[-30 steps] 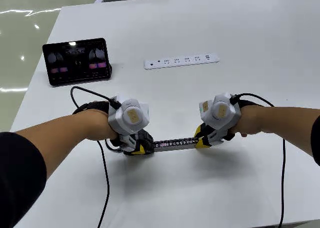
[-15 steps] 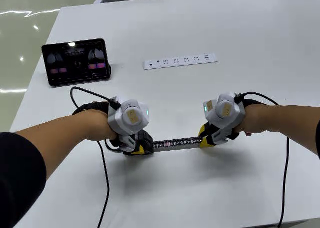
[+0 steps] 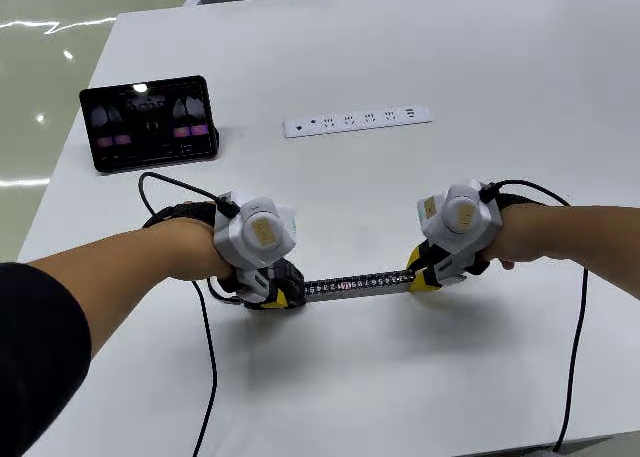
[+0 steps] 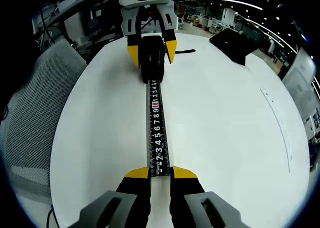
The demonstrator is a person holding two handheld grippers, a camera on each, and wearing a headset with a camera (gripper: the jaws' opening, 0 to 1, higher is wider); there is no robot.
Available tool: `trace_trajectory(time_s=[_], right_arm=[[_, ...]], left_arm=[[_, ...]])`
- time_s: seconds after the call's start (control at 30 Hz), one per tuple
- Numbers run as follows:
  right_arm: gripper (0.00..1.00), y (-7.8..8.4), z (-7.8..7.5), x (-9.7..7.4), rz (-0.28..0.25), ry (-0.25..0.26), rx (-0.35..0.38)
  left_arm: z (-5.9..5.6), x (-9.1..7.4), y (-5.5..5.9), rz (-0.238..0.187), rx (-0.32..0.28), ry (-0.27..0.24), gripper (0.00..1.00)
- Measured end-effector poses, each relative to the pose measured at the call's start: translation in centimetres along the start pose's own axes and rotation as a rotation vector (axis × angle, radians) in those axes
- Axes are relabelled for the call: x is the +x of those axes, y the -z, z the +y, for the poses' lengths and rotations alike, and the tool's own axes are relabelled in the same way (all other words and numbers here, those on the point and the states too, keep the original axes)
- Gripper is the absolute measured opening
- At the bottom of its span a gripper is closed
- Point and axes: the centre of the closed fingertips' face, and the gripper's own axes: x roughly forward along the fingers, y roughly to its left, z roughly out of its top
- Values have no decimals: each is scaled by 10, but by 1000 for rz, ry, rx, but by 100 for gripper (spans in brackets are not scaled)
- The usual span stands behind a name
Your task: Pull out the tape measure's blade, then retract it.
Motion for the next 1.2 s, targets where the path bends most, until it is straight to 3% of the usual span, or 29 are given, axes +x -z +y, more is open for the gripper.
trace_trajectory(time_s=[0.37,1.2], right_arm=[[10,17,-2,-10,21,7,8],[10,30,2,-24,30,12,21]], left_arm=[[1,1,0,-1,-4,0,32],[1,0,0,-1,-3,1,32]])
